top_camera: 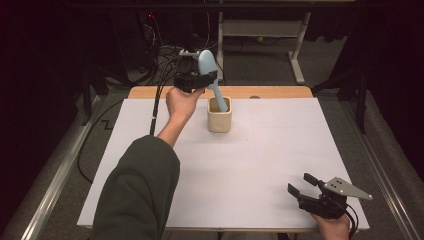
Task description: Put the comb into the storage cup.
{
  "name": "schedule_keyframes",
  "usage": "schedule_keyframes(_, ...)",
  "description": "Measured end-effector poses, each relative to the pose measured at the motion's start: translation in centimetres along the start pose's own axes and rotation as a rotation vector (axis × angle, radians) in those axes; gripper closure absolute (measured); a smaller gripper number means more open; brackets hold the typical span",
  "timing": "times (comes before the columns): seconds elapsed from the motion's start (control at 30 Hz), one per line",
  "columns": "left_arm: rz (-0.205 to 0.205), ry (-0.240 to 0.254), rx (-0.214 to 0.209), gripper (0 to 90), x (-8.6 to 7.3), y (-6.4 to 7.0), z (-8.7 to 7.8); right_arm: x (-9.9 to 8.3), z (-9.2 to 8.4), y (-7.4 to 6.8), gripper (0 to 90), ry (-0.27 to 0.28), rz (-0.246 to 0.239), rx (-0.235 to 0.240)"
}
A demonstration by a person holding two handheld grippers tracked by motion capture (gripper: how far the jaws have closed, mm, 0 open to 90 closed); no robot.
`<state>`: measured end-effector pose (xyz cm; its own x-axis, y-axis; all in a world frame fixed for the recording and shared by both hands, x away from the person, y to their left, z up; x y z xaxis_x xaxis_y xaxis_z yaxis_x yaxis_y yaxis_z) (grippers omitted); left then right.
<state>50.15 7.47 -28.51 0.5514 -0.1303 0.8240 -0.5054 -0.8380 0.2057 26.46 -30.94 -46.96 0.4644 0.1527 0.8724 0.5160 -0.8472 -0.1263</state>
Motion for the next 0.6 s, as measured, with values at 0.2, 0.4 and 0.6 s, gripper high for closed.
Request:
schedule_keyframes(0.2, -0.001, -0.012, -0.002, 48.8, -0.4, 0.0, 0.5, 0.0, 0.0, 0.0, 25.7, 0.002, -0.001, 0.001)
schedule_keyframes(0.4, -0.014, -0.024, -0.004, 48.6, -0.8, -0.2, 0.8, 0.0, 0.0, 0.0, 25.6, 0.003, -0.001, 0.003)
schedule_keyframes(0.6, -0.023, -0.04, 0.0, 48.6, -1.3, -0.5, 1.2, 0.0, 0.0, 0.0, 25.7, 0.004, 0.003, 0.004)
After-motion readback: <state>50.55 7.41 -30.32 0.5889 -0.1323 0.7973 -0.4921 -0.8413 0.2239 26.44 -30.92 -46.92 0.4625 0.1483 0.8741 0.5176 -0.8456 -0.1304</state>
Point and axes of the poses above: each handheld gripper's, and its own axes: z roughly forward along the jaws, x roughly out of its top, y roughly to its right, the point moved 1 cm from there along z, roughly forward along the jaws, and after that the axes turned 4 degrees about -y, right-handed, at the moved point
